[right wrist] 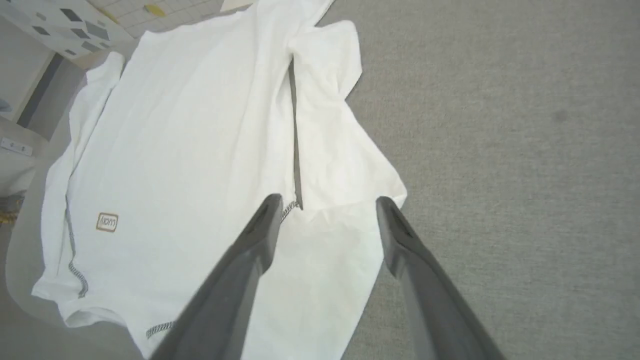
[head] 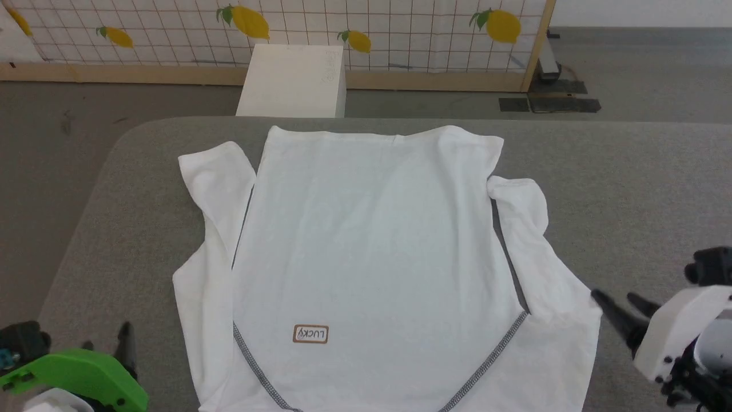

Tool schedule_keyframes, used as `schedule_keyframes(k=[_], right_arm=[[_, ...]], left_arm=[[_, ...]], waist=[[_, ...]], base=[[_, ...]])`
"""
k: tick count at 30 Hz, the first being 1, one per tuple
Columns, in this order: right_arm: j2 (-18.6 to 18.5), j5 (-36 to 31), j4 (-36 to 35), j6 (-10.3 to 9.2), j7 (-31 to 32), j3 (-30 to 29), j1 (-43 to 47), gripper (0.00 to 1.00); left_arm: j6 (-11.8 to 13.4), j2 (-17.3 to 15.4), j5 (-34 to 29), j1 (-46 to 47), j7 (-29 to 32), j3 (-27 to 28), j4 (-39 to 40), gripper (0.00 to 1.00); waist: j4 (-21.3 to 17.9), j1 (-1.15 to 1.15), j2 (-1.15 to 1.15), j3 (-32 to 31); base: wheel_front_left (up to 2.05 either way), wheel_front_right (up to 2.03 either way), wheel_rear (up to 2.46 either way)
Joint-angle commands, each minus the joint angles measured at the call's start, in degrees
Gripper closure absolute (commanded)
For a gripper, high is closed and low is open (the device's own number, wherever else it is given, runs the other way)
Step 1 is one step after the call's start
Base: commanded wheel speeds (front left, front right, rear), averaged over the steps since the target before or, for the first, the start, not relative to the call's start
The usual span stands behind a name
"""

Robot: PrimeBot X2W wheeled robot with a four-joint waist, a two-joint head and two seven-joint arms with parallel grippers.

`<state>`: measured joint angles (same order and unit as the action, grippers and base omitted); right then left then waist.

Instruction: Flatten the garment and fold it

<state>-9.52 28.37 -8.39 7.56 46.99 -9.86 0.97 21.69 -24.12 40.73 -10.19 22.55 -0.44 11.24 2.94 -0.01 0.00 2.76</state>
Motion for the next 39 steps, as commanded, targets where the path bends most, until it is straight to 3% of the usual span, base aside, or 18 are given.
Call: schedule_keyframes(k=[1,6,11,21,30,31,32,33,39], right_arm=[[1.1,-1.4,0.0,-0.08,-1.7,-1.7,-3.3,0.00],[2.3,-6.6,4.5,-0.08,-5.6,-4.5,-13.0,0.00],[1.6,-11.5,12.6,-0.08,-6.1,-2.2,-23.6,0.00],[-1.6,-18.4,29.6,-0.08,-3.3,12.1,-40.3,0.00],[-3.3,-21.9,39.3,-0.08,-2.5,19.3,-44.9,0.00],[-3.2,-21.6,40.0,-0.08,-2.6,19.1,-45.1,0.61],[-3.2,-21.5,40.4,-0.08,-2.9,19.0,-45.2,0.85],[-3.1,-21.2,40.7,-0.08,-3.5,18.8,-45.4,1.00],[-3.4,-17.1,40.3,-0.08,-8.2,15.3,-44.9,1.00]], left_arm=[[-0.7,0.2,-1.4,1.2,-4.0,1.0,1.5,0.00],[-6.3,2.1,-4.6,5.8,-19.7,2.0,3.6,0.00],[-11.1,4.1,-9.2,9.7,-34.4,0.5,0.9,0.00],[-16.1,11.0,-16.1,15.5,-37.5,1.3,-1.7,0.00],[-21.0,16.4,-19.3,17.5,-37.5,4.2,-4.1,0.00],[-21.5,16.8,-19.7,17.6,-37.5,4.6,-4.3,0.00],[-21.9,17.1,-20.0,17.6,-37.5,4.9,-4.5,0.00],[-22.3,17.4,-20.3,17.7,-37.5,5.3,-4.7,0.00],[-24.4,18.8,-21.5,17.4,-37.5,7.1,-5.7,0.00]], waist=[[0.1,0.01,0.00,1.2],[0.4,0.01,0.00,4.7],[1.0,0.01,0.00,9.5],[3.5,0.01,0.00,17.8],[5.4,0.01,0.00,19.9],[5.4,0.01,0.00,19.9],[5.3,0.01,0.00,19.8],[5.2,0.01,0.00,19.7],[3.6,0.01,0.00,17.2]], base=[[0.00,0.00,0.00],[0.00,0.00,0.00],[0.00,0.00,0.00],[0.00,0.00,0.00],[0.00,0.00,0.00],[0.00,0.00,0.00],[0.00,0.00,0.00],[0.00,0.00,0.00],[0.00,0.00,0.00]])
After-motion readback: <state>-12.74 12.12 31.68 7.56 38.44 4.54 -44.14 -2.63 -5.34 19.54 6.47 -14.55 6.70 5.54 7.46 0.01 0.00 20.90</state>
